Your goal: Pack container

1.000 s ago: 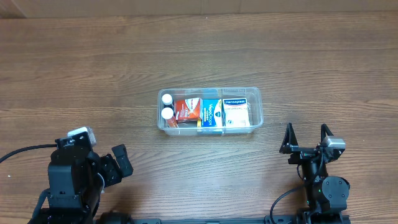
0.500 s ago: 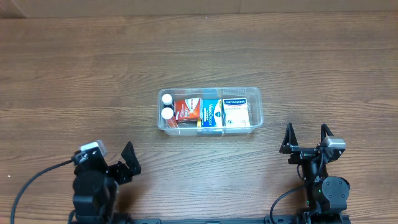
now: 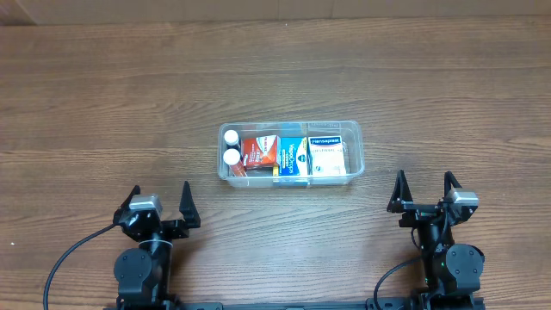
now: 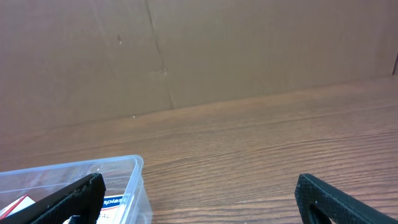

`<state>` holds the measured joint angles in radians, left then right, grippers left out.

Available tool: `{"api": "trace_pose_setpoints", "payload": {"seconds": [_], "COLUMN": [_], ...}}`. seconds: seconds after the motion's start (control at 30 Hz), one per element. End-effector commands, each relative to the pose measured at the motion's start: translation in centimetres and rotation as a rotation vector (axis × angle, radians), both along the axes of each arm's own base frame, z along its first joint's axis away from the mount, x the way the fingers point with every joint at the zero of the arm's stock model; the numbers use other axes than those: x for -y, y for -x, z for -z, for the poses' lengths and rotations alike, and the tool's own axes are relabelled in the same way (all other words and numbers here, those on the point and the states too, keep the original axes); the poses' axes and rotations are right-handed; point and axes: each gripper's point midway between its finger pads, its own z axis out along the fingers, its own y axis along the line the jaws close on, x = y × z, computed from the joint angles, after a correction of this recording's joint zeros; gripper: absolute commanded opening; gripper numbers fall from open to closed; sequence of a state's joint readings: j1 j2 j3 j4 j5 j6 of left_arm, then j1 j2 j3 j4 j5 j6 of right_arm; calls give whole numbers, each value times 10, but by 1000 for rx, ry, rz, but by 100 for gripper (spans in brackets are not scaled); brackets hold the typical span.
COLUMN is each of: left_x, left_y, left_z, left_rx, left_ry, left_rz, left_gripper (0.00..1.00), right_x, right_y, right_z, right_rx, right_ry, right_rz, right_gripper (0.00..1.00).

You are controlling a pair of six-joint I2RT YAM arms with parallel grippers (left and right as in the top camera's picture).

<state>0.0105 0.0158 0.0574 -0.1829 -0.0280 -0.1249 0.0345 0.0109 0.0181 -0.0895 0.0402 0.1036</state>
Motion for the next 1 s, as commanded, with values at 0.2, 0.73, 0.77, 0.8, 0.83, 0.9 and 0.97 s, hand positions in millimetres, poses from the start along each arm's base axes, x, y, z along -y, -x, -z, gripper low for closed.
{"api": "trace_pose_setpoints", "payload": {"seconds": [0.2,0.73,0.77,0.8,0.83,0.9,0.97], "left_x": [5,4,4,4,4,4,4], "left_y": [-4,-4,-4,-4,-4,-4,-4], "left_z": [-3,-3,-3,-3,-3,-3,-3], "left_rx": [67,67,66,66,66,66,66], "left_ry": [17,17,17,17,17,17,17], "left_rz": [31,31,31,31,31,31,31], "left_gripper": [100,100,100,100,100,100,100], "right_x": [-2,-2,-2,-2,-2,-2,-2], "right_y": [0,0,0,0,0,0,0], "right_z": [1,1,1,1,1,1,1], "right_rx": [7,7,7,7,7,7,7], "right_ry": [0,0,0,-1,-1,-1,-1], "right_rz": [-8,-8,-8,-9,-8,-8,-8], "right_gripper": [100,100,100,100,100,100,100]}}
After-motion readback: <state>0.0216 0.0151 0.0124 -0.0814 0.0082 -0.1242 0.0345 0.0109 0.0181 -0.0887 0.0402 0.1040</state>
